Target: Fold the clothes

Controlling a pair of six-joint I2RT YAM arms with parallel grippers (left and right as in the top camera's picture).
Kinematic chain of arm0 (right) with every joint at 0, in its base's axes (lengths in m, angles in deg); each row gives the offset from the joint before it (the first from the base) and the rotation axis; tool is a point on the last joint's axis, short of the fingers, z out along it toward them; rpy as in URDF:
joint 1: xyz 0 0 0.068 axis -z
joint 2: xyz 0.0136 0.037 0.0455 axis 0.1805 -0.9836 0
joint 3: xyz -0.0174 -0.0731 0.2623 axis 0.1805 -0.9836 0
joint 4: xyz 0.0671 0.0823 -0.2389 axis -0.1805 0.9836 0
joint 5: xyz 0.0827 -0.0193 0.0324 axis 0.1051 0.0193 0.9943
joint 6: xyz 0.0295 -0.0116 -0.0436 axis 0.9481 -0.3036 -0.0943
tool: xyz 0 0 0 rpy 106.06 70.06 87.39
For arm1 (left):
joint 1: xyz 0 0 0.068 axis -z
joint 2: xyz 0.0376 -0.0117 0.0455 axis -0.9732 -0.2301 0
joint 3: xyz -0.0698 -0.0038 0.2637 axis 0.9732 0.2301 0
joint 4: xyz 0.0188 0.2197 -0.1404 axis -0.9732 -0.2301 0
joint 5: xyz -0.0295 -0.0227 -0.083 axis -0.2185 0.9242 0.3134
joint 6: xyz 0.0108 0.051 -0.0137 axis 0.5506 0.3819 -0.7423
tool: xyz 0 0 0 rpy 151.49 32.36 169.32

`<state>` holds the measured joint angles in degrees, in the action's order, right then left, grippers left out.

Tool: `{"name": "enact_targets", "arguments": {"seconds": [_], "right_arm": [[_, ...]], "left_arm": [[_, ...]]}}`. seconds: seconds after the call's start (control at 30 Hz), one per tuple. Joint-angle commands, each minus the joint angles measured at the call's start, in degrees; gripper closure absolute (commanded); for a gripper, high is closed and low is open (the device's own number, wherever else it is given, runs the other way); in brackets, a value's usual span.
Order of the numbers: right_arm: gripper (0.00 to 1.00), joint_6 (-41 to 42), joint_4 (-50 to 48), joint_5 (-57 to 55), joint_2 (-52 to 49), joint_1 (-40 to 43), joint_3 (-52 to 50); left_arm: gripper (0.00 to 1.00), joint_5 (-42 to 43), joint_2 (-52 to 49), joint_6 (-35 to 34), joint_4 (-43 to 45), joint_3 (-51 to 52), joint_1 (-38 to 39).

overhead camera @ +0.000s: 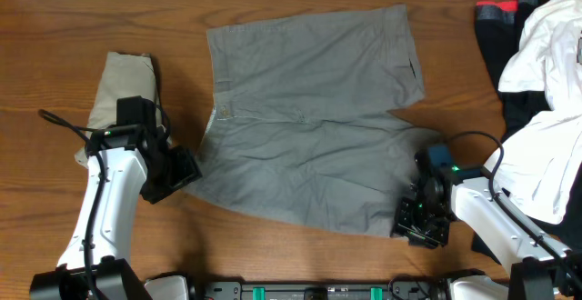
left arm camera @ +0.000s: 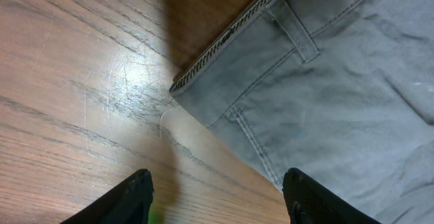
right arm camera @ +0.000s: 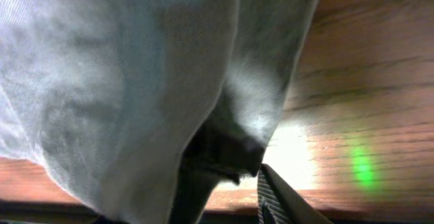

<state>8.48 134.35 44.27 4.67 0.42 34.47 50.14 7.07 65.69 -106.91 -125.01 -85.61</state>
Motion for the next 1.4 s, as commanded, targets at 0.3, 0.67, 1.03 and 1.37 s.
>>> {"name": "enact_targets", "arguments": {"seconds": [0.3,0.67,1.03,1.37], "right_arm": [[0.73,3.30,-1.46,-3.80,-3.45,-0.48,-0.37],[0.56,2.60,-2.12,-2.71,-6.73,-0.48,-0.35],[0.99,2.51,-1.99,-2.71,-6.67,-0.42,-0.07],[0.99,-1.01,5.46,-2.75,-6.47,0.87,7.91]], "left_arm": [[0.36,-0.87,0.52,0.33,-0.20,-0.33,-0.20],[0.36,-0.90,0.52,0.33,-0.09,-0.33,-0.20],[0.36,-0.90,0.52,0.35,0.04,-0.33,-0.20],[0.36,-0.90,0.52,0.48,-0.26,-0.33,-0.20]]}}
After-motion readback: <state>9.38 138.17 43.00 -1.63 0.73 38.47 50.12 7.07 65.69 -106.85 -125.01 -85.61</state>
